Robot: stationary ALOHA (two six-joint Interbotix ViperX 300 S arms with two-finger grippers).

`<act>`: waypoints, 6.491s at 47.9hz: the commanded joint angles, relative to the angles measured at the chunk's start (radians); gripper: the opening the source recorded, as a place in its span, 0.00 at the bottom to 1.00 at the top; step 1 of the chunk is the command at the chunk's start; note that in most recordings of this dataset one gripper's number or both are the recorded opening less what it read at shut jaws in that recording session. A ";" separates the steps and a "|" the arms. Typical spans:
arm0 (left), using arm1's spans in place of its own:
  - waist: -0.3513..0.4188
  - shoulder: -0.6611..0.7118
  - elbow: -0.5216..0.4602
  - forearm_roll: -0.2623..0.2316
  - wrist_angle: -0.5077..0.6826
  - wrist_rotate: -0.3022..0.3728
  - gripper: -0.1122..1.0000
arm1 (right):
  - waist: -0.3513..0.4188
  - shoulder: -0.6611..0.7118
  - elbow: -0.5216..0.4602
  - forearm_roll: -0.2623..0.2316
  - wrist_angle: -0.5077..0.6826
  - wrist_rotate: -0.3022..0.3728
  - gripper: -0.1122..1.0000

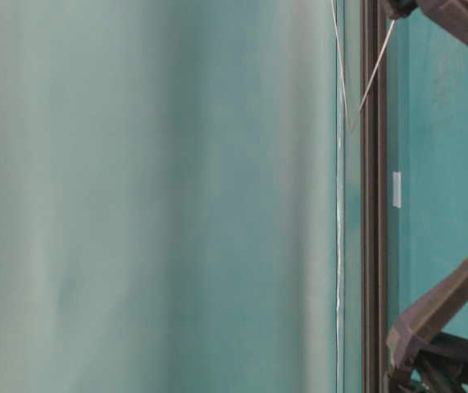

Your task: Insert the wire through the hole in the metal fitting.

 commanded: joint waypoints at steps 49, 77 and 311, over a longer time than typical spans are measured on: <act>0.005 -0.055 -0.032 -0.003 0.114 -0.052 0.01 | -0.002 -0.014 -0.015 -0.002 -0.003 0.006 0.10; 0.005 -0.054 -0.031 -0.002 0.129 -0.052 0.01 | -0.002 -0.014 -0.018 -0.002 -0.003 0.014 0.58; 0.109 -0.755 0.430 0.011 0.278 0.011 0.84 | -0.041 -0.322 0.215 -0.002 -0.080 -0.146 0.88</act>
